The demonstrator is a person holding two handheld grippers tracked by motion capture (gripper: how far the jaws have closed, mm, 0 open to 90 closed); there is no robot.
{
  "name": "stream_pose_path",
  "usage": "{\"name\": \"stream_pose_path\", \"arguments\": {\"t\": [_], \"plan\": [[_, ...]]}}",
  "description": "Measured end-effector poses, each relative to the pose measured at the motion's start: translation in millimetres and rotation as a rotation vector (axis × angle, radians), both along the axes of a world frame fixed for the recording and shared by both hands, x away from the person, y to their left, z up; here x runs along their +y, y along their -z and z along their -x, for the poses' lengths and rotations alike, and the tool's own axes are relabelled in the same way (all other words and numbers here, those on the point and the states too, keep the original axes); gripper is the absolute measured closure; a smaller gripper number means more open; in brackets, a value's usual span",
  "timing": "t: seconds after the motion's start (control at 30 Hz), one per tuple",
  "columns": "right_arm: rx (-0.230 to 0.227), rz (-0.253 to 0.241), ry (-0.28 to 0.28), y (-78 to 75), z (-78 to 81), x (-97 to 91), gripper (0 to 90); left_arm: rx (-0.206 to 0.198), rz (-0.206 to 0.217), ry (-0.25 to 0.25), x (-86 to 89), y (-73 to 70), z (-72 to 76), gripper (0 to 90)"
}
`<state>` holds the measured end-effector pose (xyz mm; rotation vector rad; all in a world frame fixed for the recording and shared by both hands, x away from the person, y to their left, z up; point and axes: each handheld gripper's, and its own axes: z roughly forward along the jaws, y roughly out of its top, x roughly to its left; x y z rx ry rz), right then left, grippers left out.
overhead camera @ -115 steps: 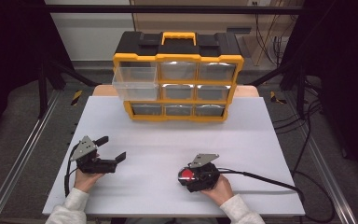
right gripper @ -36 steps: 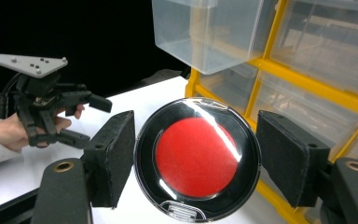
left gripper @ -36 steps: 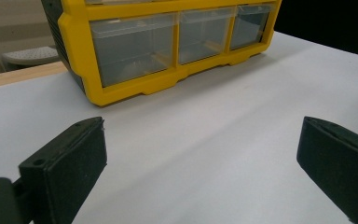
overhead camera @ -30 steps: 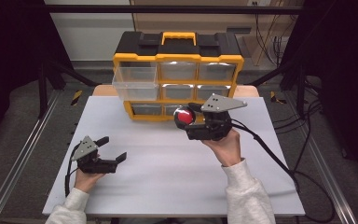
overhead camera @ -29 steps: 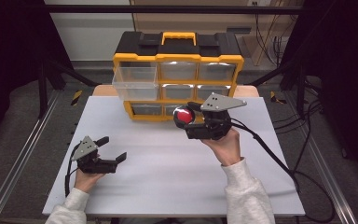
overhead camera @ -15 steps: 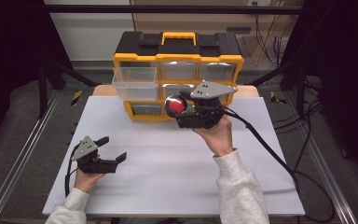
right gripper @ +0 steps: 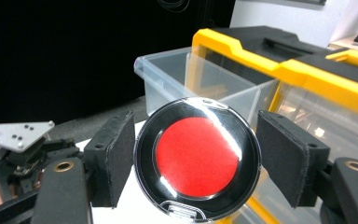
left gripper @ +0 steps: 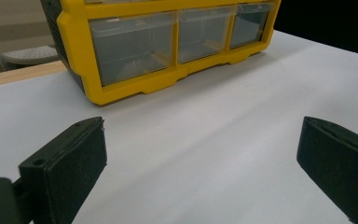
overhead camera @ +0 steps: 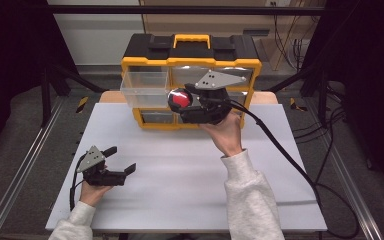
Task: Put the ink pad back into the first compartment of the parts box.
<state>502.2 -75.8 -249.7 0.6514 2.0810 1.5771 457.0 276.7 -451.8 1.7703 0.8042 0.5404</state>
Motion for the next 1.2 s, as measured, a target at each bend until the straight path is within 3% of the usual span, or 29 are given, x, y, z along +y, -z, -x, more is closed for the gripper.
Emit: {"name": "stream_pose_path", "arguments": {"t": [0.47, 0.9, 1.2], "plan": [[-0.009, -0.006, 0.007, -27.6, -19.2, 17.5, 30.1, 0.001, 0.0, 0.0, 0.0, 0.2, 0.0, 1.2], [-0.003, 0.03, 0.011, -33.4, -41.8, 42.5, 30.1, 0.001, 0.002, 0.001, 0.4, 0.1, 0.0, 1.2], [0.012, 0.03, 0.029, -38.8, -58.9, 54.9, 30.2, 0.004, -0.001, 0.0, 0.9, 0.3, -0.3, 1.2]]}}
